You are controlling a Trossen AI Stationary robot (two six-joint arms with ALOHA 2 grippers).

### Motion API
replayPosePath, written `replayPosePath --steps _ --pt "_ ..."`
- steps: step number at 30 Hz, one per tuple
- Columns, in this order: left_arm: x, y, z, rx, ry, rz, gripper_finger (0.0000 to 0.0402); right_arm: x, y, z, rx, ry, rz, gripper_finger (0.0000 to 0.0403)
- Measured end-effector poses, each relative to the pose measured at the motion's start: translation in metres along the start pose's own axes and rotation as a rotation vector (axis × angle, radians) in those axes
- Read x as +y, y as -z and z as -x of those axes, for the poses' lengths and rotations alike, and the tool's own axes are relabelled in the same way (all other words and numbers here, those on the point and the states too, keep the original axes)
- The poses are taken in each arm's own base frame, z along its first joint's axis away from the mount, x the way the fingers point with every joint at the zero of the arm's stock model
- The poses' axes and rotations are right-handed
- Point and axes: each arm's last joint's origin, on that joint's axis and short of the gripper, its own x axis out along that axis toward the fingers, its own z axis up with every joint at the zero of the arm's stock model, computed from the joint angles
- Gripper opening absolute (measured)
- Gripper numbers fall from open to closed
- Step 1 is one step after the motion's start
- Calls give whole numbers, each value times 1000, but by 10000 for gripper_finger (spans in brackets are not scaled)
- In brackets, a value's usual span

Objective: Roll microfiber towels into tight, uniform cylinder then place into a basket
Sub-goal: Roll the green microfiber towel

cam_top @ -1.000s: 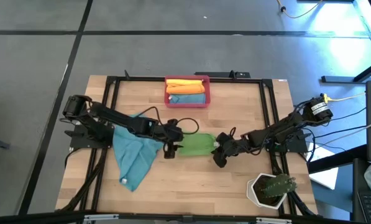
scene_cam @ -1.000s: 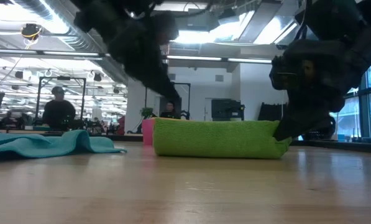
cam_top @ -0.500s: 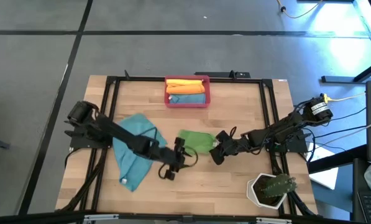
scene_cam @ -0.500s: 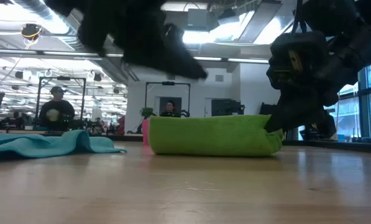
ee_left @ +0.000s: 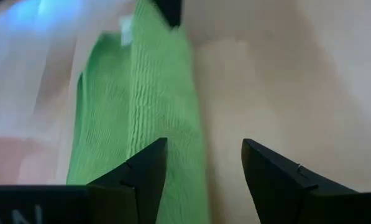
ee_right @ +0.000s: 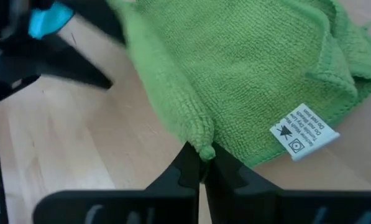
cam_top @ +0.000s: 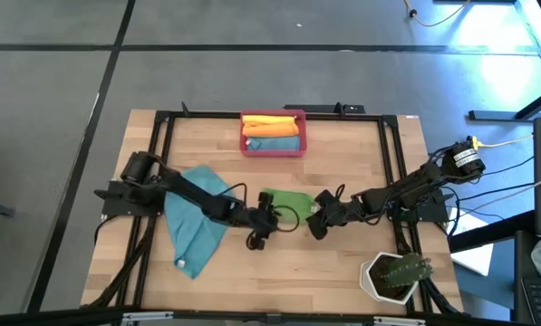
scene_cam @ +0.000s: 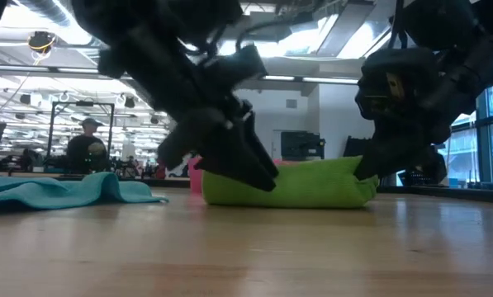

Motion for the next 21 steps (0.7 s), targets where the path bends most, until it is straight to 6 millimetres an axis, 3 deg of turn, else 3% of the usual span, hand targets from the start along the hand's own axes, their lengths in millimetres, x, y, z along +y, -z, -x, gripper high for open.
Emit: replayPosePath --steps 7,15,21 --pt "13 17 -20 51 106 98 195 -1 -1 0 -34 27 127 43" --pt "13 25 -30 63 144 145 195 3 -2 0 -61 14 410 160" --pt "13 24 -31 49 146 148 195 31 -29 22 -143 75 579 217"
